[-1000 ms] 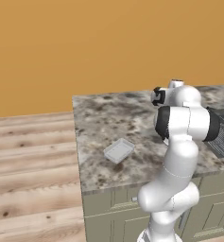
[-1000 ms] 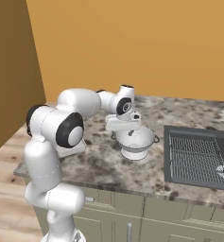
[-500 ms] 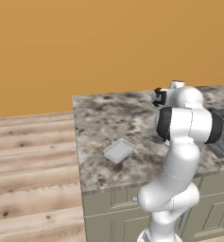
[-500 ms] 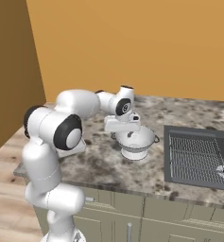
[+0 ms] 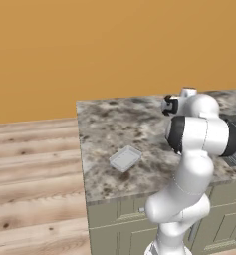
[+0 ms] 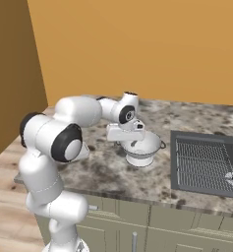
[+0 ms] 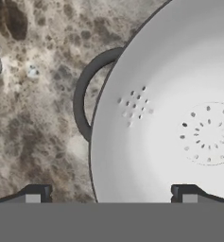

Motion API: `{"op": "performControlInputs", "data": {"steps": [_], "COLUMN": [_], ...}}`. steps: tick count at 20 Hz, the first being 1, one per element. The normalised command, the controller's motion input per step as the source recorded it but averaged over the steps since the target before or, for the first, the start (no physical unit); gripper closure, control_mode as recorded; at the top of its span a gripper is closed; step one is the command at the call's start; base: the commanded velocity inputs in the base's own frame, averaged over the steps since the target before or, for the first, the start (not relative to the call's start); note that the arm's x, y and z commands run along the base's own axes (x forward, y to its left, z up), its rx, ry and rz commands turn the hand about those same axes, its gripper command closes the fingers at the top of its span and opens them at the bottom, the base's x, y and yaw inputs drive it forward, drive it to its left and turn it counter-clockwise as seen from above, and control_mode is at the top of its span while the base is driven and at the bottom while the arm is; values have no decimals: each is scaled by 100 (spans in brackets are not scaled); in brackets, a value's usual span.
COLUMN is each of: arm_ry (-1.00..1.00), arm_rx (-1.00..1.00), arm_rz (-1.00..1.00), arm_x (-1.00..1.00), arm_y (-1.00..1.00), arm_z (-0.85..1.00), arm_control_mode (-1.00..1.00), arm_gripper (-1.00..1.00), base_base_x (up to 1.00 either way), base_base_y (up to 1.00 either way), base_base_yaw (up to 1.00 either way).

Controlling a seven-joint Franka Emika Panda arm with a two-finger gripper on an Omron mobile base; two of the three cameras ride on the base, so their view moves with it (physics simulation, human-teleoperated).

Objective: Pick the tupperware and colander and place them in the sink. Then turn on the water.

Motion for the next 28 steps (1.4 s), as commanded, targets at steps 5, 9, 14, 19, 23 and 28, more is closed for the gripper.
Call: {"op": "performControlInputs", "data": {"steps": [5,9,14,19,23,28], "arm_ry": [4,2,1,0,0,0], "arm_rx": [0,0,0,0,0,0], "arm_rz": [0,0,0,0,0,0], "arm_x": [-2,0,3,18,20,21], "arm_y": [5,4,0,0,0,0], "arm_z": [-11,-20,-7,0,0,-1], "arm_control_mode": [-100,-100,-100,-100,-100,-100], "arm_gripper": [-100,-100,-100,-100,-100,-100], "base_base_x": [0,0,0,0,0,0], "base_base_y": [0,0,0,0,0,0], "base_base_yaw": [0,0,0,0,0,0]}}
